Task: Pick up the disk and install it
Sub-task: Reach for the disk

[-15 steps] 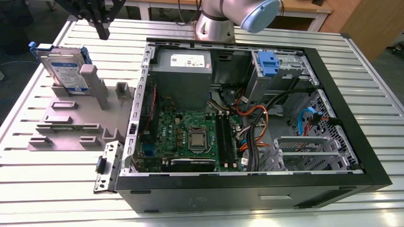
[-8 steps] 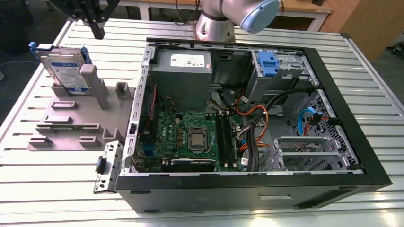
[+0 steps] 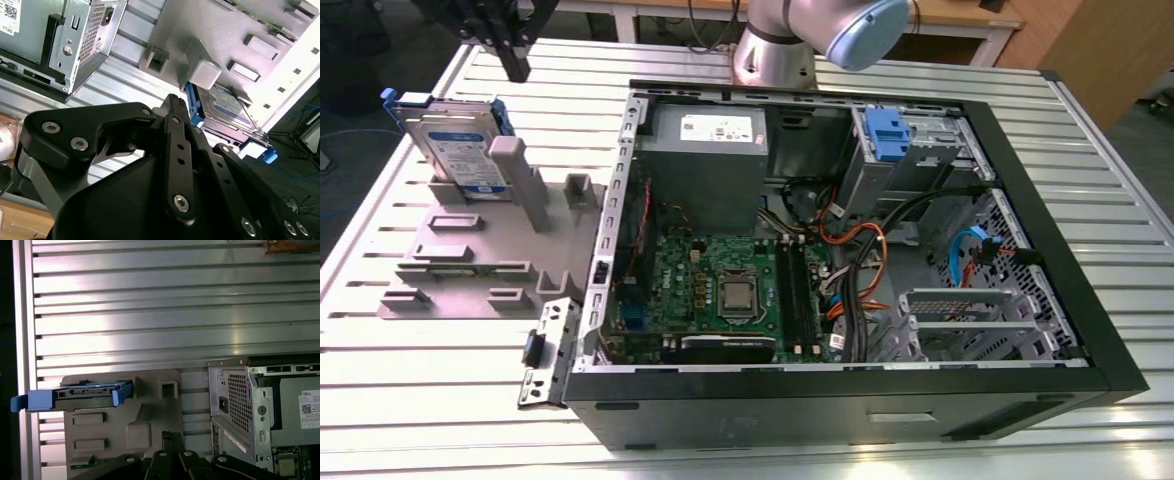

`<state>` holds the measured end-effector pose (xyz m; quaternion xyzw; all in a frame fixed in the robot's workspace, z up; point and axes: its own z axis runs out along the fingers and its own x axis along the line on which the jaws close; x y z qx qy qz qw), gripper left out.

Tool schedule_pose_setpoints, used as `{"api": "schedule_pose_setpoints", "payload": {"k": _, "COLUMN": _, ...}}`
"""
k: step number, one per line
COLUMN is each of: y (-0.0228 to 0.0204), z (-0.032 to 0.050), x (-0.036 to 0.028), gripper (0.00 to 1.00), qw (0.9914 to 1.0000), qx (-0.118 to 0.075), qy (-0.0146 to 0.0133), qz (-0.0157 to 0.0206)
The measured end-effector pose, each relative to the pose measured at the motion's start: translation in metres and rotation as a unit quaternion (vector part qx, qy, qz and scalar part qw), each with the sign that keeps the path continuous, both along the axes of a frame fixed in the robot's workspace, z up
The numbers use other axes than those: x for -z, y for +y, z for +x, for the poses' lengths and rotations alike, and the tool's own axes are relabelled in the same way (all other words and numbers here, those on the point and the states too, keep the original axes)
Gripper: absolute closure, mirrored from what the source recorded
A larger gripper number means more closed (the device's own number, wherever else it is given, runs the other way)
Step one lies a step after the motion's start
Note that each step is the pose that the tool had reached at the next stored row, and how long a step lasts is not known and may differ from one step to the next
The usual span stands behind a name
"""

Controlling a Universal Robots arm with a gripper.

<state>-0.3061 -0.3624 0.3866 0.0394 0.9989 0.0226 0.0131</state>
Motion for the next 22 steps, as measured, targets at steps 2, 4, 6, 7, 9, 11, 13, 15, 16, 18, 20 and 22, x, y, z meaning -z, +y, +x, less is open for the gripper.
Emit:
{"api": "schedule_pose_setpoints", "payload": {"k": 2, "y": 0.0001, "z": -0.0023, "x": 0.0, "gripper": 0.89, "qw": 1.0, "qx": 0.0, "qy": 0.0, "qz": 0.0}}
{"api": "schedule_pose_setpoints", "payload": {"k": 4, "y": 0.0002, "z": -0.0046, "x": 0.0001, "gripper": 0.89, "qw": 1.0, "qx": 0.0, "qy": 0.0, "qz": 0.0}}
{"api": "schedule_pose_setpoints", "payload": {"k": 6, "y": 0.0002, "z": -0.0069, "x": 0.0001, "gripper": 0.89, "qw": 1.0, "qx": 0.0, "qy": 0.0, "qz": 0.0}}
{"api": "schedule_pose_setpoints", "payload": {"k": 7, "y": 0.0003, "z": -0.008, "x": 0.0001, "gripper": 0.89, "qw": 1.0, "qx": 0.0, "qy": 0.0, "qz": 0.0}}
{"api": "schedule_pose_setpoints", "payload": {"k": 9, "y": 0.0003, "z": -0.0099, "x": 0.0001, "gripper": 0.89, "qw": 1.0, "qx": 0.0, "qy": 0.0, "qz": 0.0}}
{"api": "schedule_pose_setpoints", "payload": {"k": 11, "y": 0.0003, "z": -0.0115, "x": 0.0001, "gripper": 0.89, "qw": 1.0, "qx": 0.0, "qy": 0.0, "qz": 0.0}}
{"api": "schedule_pose_setpoints", "payload": {"k": 13, "y": 0.0003, "z": -0.0131, "x": 0.0001, "gripper": 0.89, "qw": 1.0, "qx": 0.0, "qy": 0.0, "qz": 0.0}}
{"api": "schedule_pose_setpoints", "payload": {"k": 15, "y": 0.0003, "z": -0.0144, "x": 0.0001, "gripper": 0.89, "qw": 1.0, "qx": 0.0, "qy": 0.0, "qz": 0.0}}
{"api": "schedule_pose_setpoints", "payload": {"k": 16, "y": 0.0003, "z": -0.0151, "x": 0.0001, "gripper": 0.89, "qw": 1.0, "qx": 0.0, "qy": 0.0, "qz": 0.0}}
{"api": "schedule_pose_setpoints", "payload": {"k": 18, "y": 0.0004, "z": -0.0164, "x": 0.0001, "gripper": 0.89, "qw": 1.0, "qx": 0.0, "qy": 0.0, "qz": 0.0}}
{"api": "schedule_pose_setpoints", "payload": {"k": 20, "y": 0.0008, "z": -0.0171, "x": 0.0002, "gripper": 0.89, "qw": 1.0, "qx": 0.0, "qy": 0.0, "qz": 0.0}}
{"api": "schedule_pose_setpoints", "payload": {"k": 22, "y": 0.0012, "z": -0.0179, "x": 0.0002, "gripper": 0.89, "qw": 1.0, "qx": 0.0, "qy": 0.0, "qz": 0.0}}
